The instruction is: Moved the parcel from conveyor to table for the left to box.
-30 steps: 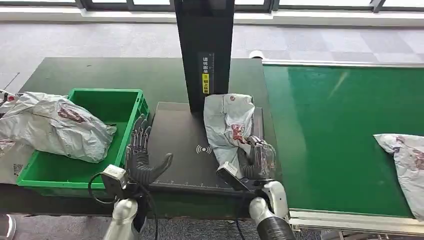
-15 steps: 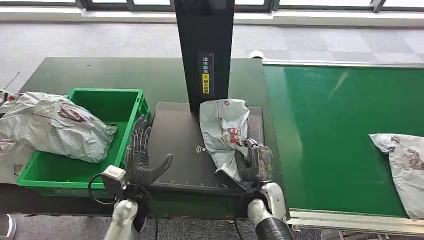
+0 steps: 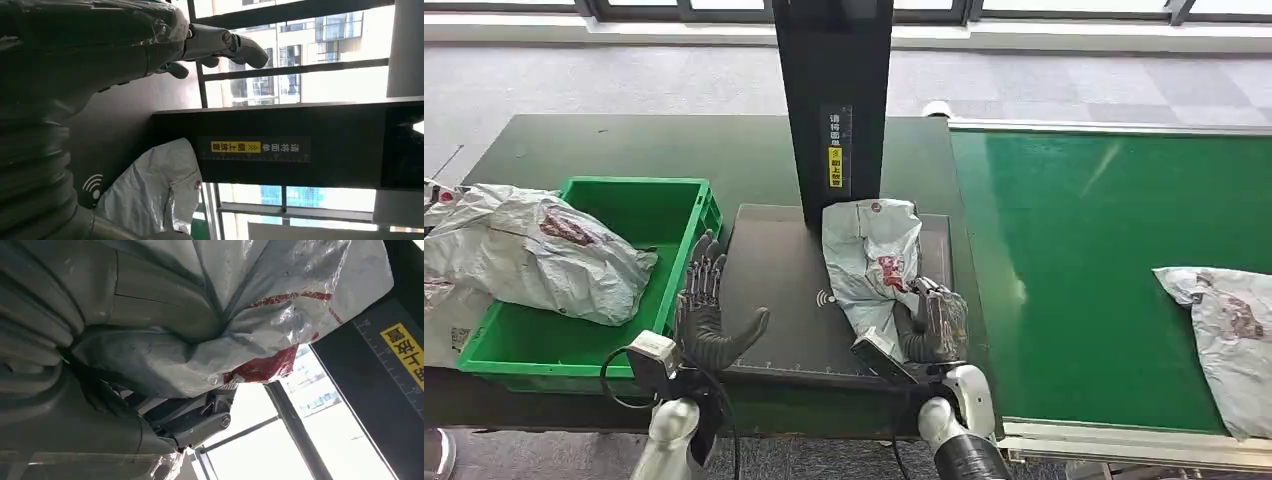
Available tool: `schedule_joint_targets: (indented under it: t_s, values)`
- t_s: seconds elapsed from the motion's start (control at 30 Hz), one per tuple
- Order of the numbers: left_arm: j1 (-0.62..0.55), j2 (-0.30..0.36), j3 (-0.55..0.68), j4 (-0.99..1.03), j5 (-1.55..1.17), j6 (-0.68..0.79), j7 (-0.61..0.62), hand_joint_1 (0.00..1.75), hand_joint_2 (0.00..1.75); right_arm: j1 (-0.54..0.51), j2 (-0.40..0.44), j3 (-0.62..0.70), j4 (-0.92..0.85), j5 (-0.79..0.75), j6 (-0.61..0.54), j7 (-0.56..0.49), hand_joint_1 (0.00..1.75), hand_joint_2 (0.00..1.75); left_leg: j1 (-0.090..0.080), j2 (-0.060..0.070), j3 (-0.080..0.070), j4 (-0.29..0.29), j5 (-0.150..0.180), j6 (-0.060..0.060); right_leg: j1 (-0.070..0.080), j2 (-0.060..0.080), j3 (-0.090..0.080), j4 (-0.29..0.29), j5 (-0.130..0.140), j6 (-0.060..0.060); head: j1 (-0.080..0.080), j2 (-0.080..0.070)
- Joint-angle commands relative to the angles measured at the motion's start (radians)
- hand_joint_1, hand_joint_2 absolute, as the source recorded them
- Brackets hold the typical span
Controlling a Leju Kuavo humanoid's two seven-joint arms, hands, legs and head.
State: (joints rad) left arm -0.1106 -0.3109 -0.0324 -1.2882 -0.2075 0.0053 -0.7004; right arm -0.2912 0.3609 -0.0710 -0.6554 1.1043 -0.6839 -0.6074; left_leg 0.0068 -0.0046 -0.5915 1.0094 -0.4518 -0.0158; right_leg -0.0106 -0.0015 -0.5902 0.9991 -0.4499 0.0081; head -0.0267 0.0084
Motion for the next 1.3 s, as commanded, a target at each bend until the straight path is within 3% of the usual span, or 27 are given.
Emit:
schedule_joint_targets:
  t_s: [0.03, 0.1, 0.13, 0.2, 0.27, 0.33, 0.37, 1.2, 1.3]
  values:
    - [-0.082, 0.031, -0.045, 0.131, -0.012, -0.027, 0.002, 0.00, 1.75, -0.016, -0.114, 0.443, 0.056, -0.473, 0.688, -0.091, 1.75, 1.75, 0.000, -0.001, 0.002, -0.002, 0.001, 0.000, 0.001, -0.001, 0.003, -0.003, 0.001, 0.000, 0.000, 0.000]
    - [-0.080, 0.033, -0.046, 0.130, -0.010, -0.024, 0.002, 0.00, 1.75, -0.029, -0.118, 0.457, 0.077, -0.495, 0.673, -0.091, 1.75, 1.75, 0.000, -0.001, 0.002, -0.003, 0.001, 0.000, 0.000, -0.001, 0.002, -0.003, 0.001, 0.000, 0.000, 0.000]
    - [-0.075, 0.035, -0.045, 0.126, -0.010, -0.022, 0.002, 0.00, 1.75, -0.038, -0.116, 0.455, 0.084, -0.509, 0.681, -0.091, 1.59, 1.75, 0.000, 0.003, 0.004, -0.003, 0.000, 0.000, 0.000, 0.002, 0.002, -0.003, 0.001, -0.001, 0.000, 0.000]
    - [-0.068, 0.035, -0.044, 0.121, -0.012, -0.018, 0.002, 0.00, 1.75, -0.042, -0.122, 0.472, 0.080, -0.548, 0.700, -0.091, 0.73, 1.75, 0.000, 0.003, 0.002, -0.002, 0.000, -0.001, 0.000, 0.003, 0.000, -0.002, 0.001, -0.001, 0.000, 0.000]
    - [-0.063, 0.035, -0.042, 0.116, -0.011, -0.016, 0.002, 0.00, 1.75, -0.045, -0.122, 0.475, 0.085, -0.552, 0.695, -0.091, 0.51, 1.75, 0.000, 0.001, 0.004, -0.003, 0.000, 0.000, 0.001, 0.000, 0.003, -0.003, 0.001, -0.001, 0.000, 0.000]
    - [-0.053, 0.036, -0.040, 0.106, -0.012, -0.013, 0.002, 0.00, 1.75, -0.053, -0.120, 0.481, 0.102, -0.560, 0.680, -0.091, 0.05, 1.75, 0.000, 0.002, 0.003, -0.002, 0.000, 0.000, 0.000, 0.001, 0.002, -0.003, 0.001, -0.001, 0.000, 0.000]
    - [-0.050, 0.035, -0.038, 0.102, -0.015, -0.014, 0.002, 0.00, 1.75, -0.060, -0.119, 0.487, 0.115, -0.571, 0.661, -0.091, 0.00, 1.75, 0.000, 0.004, 0.002, -0.001, -0.001, 0.000, 0.000, 0.003, 0.001, -0.002, 0.001, -0.001, 0.000, 0.000]
    - [-0.038, 0.025, -0.018, 0.088, -0.032, -0.019, 0.002, 0.00, 1.75, -0.079, -0.114, 0.465, 0.144, -0.583, 0.582, -0.091, 0.00, 1.75, 0.000, 0.003, 0.001, -0.001, -0.001, -0.001, 0.000, 0.003, 0.000, -0.001, 0.001, -0.001, 0.000, 0.000]
    - [-0.026, 0.020, -0.005, 0.076, -0.041, -0.016, 0.002, 0.00, 1.75, -0.074, -0.106, 0.419, 0.118, -0.552, 0.432, -0.091, 0.00, 1.75, -0.001, 0.003, 0.002, -0.002, 0.000, 0.000, 0.000, 0.003, 0.001, -0.002, 0.001, -0.001, 0.000, 0.000]
